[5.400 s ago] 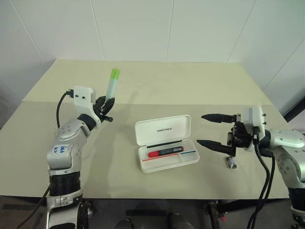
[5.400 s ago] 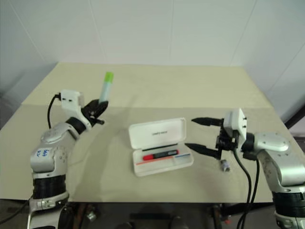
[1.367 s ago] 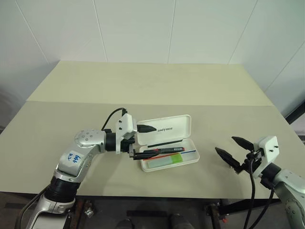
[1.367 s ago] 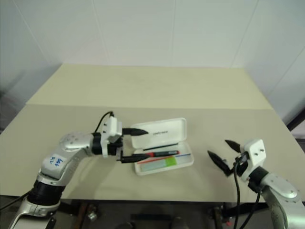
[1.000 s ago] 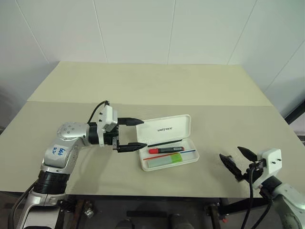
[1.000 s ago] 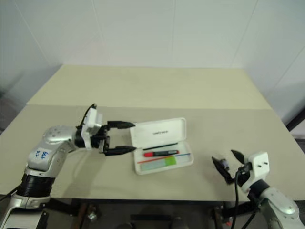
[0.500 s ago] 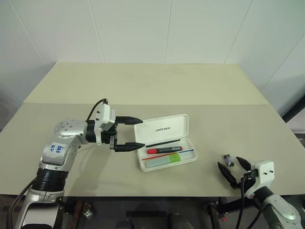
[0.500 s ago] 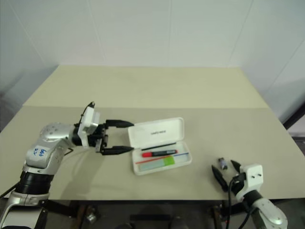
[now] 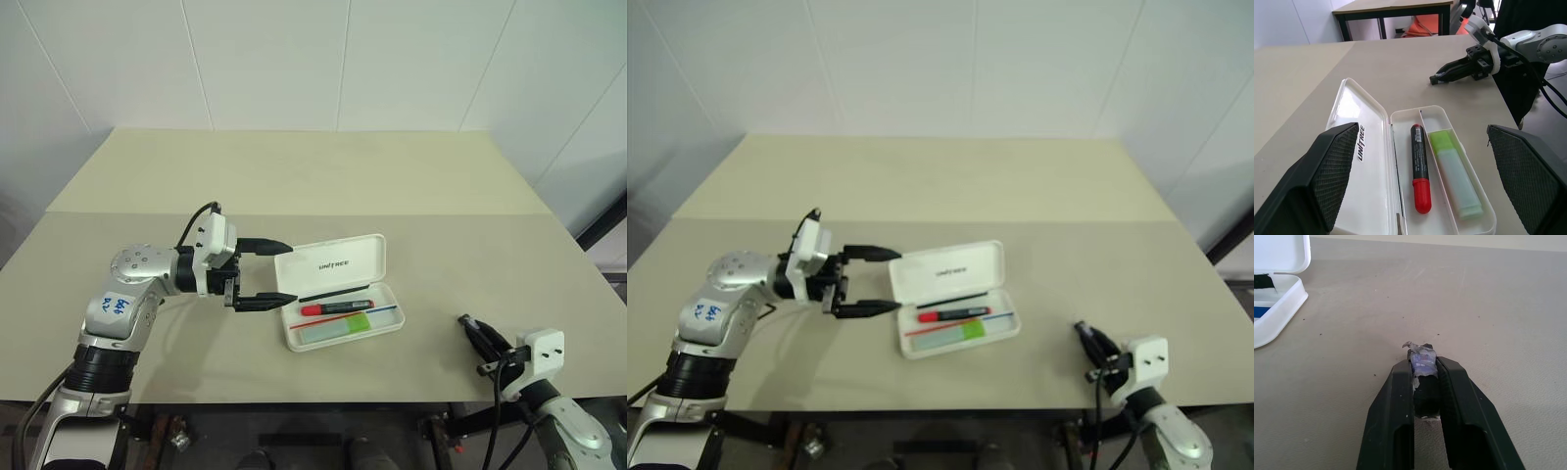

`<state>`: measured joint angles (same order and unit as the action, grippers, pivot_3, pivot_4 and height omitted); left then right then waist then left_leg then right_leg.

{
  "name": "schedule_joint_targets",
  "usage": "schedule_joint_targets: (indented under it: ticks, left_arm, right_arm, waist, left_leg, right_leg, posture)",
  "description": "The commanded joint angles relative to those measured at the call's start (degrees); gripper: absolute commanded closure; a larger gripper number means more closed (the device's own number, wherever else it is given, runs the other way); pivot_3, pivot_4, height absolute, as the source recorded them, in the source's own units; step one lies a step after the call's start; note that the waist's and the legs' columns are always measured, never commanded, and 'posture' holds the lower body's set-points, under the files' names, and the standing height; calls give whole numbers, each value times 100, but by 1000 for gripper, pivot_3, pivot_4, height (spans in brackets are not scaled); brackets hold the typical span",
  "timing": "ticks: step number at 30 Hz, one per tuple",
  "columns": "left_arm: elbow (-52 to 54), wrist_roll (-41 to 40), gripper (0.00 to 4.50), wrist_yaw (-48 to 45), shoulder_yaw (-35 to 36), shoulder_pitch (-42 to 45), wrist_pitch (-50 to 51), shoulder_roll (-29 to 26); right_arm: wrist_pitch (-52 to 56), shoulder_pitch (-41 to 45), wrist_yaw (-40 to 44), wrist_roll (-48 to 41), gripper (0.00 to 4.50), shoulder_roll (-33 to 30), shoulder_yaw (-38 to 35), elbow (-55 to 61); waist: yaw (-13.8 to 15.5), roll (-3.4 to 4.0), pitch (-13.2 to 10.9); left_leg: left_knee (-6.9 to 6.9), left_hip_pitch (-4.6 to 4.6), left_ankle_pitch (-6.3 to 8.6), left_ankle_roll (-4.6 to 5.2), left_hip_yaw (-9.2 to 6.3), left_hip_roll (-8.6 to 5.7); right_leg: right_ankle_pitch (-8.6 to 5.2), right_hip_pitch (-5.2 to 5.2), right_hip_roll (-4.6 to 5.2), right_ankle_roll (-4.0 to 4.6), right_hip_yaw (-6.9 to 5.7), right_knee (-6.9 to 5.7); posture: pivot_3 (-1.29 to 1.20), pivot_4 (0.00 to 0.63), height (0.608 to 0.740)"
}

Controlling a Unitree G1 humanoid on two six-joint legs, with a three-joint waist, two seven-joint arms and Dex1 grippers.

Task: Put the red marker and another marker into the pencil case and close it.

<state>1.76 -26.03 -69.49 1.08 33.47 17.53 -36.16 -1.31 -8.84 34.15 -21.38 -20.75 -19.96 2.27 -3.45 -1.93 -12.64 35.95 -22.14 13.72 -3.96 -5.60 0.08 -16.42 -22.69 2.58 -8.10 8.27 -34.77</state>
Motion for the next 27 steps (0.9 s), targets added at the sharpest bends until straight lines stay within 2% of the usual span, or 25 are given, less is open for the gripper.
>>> schedule_joint_targets:
  ticks: [1, 5, 11, 16, 22, 27]
  left_arm:
    - [202, -47, 0, 35, 92, 46, -145, -48]
    - [165, 4, 0, -14, 66, -26, -242, -91]
    - [150, 17, 0, -15, 42, -80, -322, -90]
    - [197, 12, 0, -11, 39, -170, -359, -94]
    - [364, -34, 0, -20, 41, -356, -288, -163]
    - [492, -55, 0, -10, 41, -451, -240, -194]
  right_arm:
    - [-95, 87, 71, 55, 4141, -177, 15, -34]
    - [-232, 313, 496, -27, 4141, -582, -57, -223]
    - [-404, 1006, 1666, -181, 4141, -1421, 89, -686]
    - [-448, 2069, 2725, -165, 4141, -2030, 490, -1208]
    - [-443, 3342, 3977, -49, 4141, -2231, 1309, -1615]
    - [-524, 4050, 4794, 38, 4141, -2163, 1841, -2012]
  waist:
    - [-2, 0, 0]
    - [-1, 0, 0]
    - [-2, 2, -1]
    - [-25, 6, -4]
    - [-68, 8, -6]
    - [-108, 9, -7]
  left_leg:
    - [0, 0, 0, 0, 0, 0]
    - [0, 0, 0, 0, 1, 0]
    - [-4, -1, 0, 1, 3, 0]
    - [-2, -1, 0, 1, 6, -1]
    - [-5, -2, 0, 1, 0, 1]
    - [-12, -3, 0, 1, -4, 0]
  right_leg:
    - [0, 0, 0, 0, 0, 0]
    - [0, 0, 0, 0, 1, 2]
    - [-1, 0, 0, -2, 1, 6]
    - [3, 0, 0, -9, 4, 6]
    - [15, -1, 0, -35, -1, 3]
    - [28, -3, 2, -64, -5, 3]
  posture:
    - [0, 150, 740]
    - [0, 150, 740]
    - [0, 150, 740]
    - [0, 150, 740]
    - [0, 150, 740]
    - [0, 150, 740]
